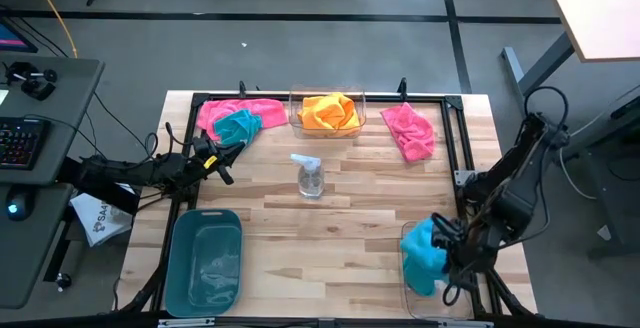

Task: Sort microfiber towel by color & place in baskets
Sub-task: Put the bottom blue microfiber cloth into the bottom transparent bin

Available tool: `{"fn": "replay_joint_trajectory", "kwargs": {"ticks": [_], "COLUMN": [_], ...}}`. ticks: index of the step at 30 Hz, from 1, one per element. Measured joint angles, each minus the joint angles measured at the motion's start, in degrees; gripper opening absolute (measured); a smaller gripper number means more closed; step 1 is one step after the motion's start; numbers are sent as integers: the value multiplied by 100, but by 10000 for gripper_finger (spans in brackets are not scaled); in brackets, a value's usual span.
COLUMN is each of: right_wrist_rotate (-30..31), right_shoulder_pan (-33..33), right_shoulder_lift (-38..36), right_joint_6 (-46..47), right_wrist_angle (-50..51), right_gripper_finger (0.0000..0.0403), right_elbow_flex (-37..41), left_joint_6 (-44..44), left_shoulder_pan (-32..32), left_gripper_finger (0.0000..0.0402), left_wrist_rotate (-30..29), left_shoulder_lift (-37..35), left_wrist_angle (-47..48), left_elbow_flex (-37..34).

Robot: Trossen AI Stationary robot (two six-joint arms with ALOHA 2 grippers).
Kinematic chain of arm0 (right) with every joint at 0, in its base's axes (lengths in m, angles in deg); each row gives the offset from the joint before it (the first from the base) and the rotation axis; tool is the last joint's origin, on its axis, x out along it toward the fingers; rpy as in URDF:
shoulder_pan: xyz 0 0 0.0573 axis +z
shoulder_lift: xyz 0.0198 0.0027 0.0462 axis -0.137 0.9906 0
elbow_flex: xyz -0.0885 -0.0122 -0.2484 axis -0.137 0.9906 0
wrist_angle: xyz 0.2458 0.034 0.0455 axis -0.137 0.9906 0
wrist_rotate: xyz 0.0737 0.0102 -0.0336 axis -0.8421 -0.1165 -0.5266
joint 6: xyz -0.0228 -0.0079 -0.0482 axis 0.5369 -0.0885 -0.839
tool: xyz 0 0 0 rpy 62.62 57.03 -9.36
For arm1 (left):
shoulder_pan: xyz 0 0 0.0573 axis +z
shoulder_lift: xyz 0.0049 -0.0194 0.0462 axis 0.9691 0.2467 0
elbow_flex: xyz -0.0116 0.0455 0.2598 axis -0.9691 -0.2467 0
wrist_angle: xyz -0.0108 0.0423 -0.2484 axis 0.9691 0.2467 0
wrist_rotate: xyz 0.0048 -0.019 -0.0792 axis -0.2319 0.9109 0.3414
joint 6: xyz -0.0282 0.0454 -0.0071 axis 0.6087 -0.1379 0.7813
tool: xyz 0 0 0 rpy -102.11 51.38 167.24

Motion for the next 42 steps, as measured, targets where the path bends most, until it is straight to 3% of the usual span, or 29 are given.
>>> {"fn": "replay_joint_trajectory", "kwargs": {"ticks": [17,42], "right_wrist_rotate": [619,1069], "right_shoulder_pan": [477,450], "right_shoulder_lift": [-4,-5], "right_joint_6": [-321,-596], "right_wrist_angle": [-259,-309], "right_gripper_finger": [0,0], "right_elbow_flex": [179,177], "left_joint_6": [0,0], "left_shoulder_pan": [2,1], "left_gripper_finger": [0,0], "left_wrist_rotate": [-1,1], "left_shoulder_lift": [0,-1], "left_wrist_angle": [-1,0], "left_elbow_flex": [1,-1]}}
